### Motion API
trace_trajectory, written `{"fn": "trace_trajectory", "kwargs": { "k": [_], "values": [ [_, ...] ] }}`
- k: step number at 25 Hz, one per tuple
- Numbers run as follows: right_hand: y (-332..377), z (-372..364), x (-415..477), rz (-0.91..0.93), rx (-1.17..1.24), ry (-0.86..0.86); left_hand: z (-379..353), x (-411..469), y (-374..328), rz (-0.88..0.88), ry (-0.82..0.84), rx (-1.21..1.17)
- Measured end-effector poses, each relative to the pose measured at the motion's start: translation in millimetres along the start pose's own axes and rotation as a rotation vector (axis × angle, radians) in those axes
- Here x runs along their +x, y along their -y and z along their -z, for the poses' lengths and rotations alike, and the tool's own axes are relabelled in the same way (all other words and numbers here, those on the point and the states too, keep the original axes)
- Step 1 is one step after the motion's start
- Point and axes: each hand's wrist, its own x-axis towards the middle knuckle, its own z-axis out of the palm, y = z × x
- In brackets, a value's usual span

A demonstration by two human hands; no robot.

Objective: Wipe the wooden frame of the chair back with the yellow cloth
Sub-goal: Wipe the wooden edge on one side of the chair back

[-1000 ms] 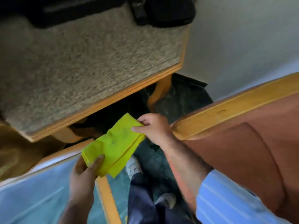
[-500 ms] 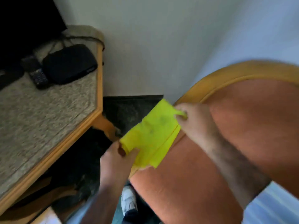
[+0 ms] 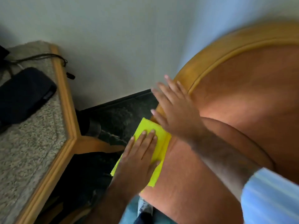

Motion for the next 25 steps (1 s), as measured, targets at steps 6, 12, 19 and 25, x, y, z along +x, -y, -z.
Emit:
{"fn": "trace_trajectory", "kwargs": {
  "k": [6,12,19,25],
  "values": [
    [-27,-28,53,0.039,-0.249,0.069,-27,-64,21,-0.047,0.133,0.037],
    [-32,-38,51,0.05,-0.227,-0.049,-17,-41,11,-0.001,0.106,0.075],
    [-34,-39,53,0.062,-0.247,-0.069,-18,-25,11,-0.036,0.087,0.128],
    [-34,-39,52,0.069,-0.239,-0.081,-5,-61,15,-0.052,0.232,0.171]
  ]
}}
